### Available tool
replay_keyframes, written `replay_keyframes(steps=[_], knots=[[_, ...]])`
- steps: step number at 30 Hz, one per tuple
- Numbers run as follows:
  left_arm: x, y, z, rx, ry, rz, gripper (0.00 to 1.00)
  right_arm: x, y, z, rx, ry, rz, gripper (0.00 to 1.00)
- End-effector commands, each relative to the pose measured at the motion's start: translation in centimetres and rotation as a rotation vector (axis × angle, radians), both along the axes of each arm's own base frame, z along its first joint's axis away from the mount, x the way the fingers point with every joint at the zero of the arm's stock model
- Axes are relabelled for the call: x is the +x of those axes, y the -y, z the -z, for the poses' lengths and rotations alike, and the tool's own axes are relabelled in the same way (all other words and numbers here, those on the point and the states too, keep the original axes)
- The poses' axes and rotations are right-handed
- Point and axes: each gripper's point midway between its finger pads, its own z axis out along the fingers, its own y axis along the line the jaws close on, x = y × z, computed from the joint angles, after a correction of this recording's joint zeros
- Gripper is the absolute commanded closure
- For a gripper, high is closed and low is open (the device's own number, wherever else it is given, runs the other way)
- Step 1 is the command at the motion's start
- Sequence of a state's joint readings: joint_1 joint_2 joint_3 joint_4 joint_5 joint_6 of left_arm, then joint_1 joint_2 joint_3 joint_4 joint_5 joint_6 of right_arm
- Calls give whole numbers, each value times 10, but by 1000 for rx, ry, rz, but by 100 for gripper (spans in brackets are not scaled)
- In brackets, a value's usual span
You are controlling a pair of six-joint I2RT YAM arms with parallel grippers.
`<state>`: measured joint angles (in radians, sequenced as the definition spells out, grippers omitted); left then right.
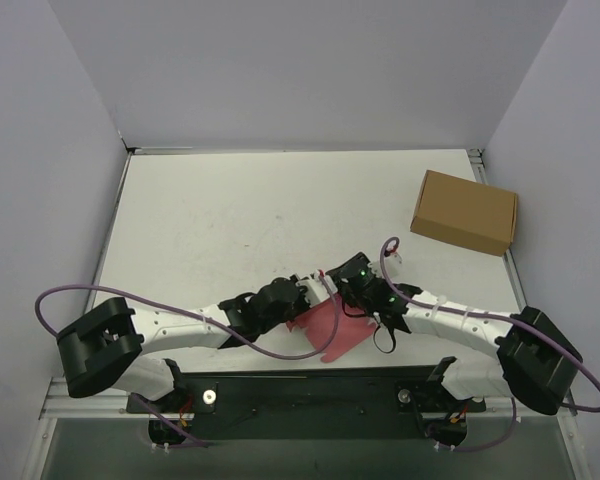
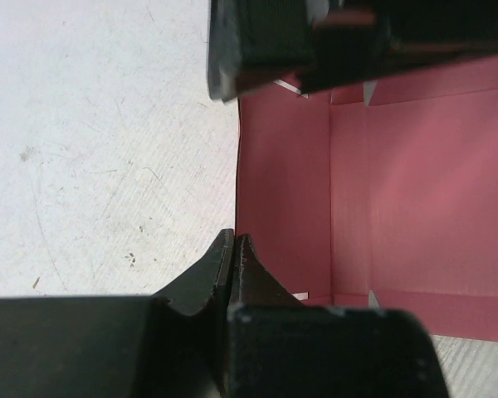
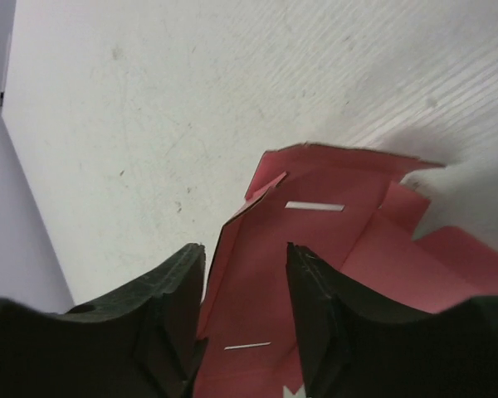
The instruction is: Fold the paper box
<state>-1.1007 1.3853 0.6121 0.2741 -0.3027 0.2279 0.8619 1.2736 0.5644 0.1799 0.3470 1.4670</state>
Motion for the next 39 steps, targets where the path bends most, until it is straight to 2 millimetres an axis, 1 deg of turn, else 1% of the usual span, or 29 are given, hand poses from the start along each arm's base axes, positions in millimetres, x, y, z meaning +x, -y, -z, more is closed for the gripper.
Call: replay_keyframes(steps=[1,4,6,7,9,11,15,18,21,22,23,24,30,35,39], knots=[[-2,6,-1,2,27,37,100,-1,36,-16,-135,12,-30,45],[-2,6,2,20,26,32,100,-2,62,-30,-198,34,9,36],[-3,6,4,22,27,35,100,-7,79,-22,-215,8,34,36],[-3,7,4,21,26,35,100,-8,81,-26,-185,15,44,36],[-2,6,6,33,28,31,100,-10,84,-24,-156,9,51,36],[-4,6,7,39,32,35,100,-10,81,-28,-139,15,36,37],[-4,8,5,34,45,43,100,-8,75,-25,-106,-9,22,38],[-5,8,4,39,52,50,100,-4,70,-18,-73,-32,9,40],[-9,8,3,42,62,64,100,0,71,-10,-42,-50,25,42],[-9,8,2,40,66,66,100,7,67,-13,-7,-29,35,42],[-9,9,1,39,70,68,100,6,69,-6,18,-48,36,43],[-10,8,2,40,72,69,100,12,65,-8,59,-37,45,43],[-11,8,2,55,79,65,100,12,54,4,121,-71,22,45],[-13,9,1,57,89,70,100,12,54,13,136,-89,37,47],[-17,10,2,55,95,89,100,16,62,23,109,-101,61,50]])
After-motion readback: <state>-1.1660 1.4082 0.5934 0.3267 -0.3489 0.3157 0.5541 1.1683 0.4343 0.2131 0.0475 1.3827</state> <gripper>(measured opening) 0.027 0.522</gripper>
